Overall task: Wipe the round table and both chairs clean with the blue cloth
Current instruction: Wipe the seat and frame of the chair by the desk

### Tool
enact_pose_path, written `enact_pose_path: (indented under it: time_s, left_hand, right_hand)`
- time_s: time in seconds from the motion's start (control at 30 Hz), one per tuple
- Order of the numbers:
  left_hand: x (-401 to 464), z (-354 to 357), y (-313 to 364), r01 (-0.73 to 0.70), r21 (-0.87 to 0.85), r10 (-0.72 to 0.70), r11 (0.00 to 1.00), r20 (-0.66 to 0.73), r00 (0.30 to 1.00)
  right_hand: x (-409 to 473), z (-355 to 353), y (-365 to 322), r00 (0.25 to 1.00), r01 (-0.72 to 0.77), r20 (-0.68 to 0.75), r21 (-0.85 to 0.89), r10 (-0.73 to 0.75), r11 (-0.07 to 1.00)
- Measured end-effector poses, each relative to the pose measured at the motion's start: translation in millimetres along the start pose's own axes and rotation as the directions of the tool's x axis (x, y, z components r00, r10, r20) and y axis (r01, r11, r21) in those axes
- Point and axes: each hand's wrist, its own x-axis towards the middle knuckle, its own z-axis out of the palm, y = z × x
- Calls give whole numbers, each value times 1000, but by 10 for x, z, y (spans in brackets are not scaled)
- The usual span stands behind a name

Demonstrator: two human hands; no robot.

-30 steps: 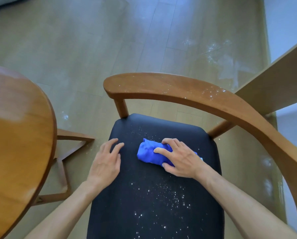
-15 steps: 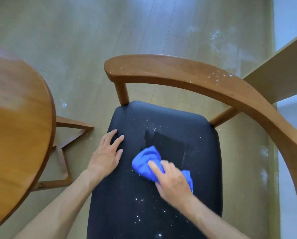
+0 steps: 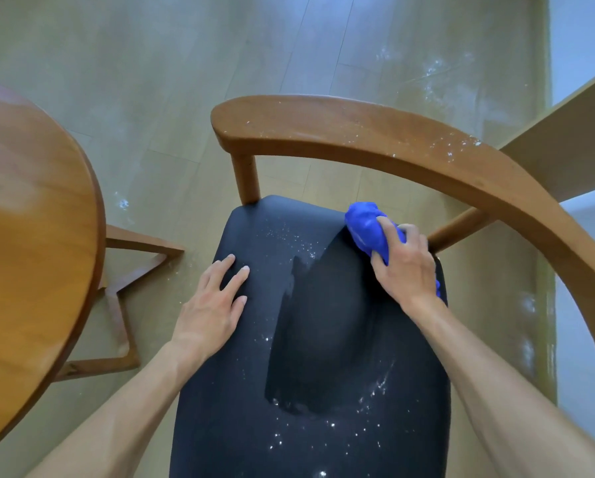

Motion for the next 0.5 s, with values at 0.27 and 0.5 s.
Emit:
enact_pose_path:
  time_s: [0.27, 0.5]
  left_hand:
    - [-23, 11, -13, -7, -14, 7, 1000, 10, 1000]
    - [-67, -86, -103, -100, -53, 104, 994, 77, 992]
  right_hand:
    - [-1430, 241, -878, 973, 181, 113, 154, -199, 971]
    - [-1524, 58, -645, 791, 596, 91, 115, -606, 795]
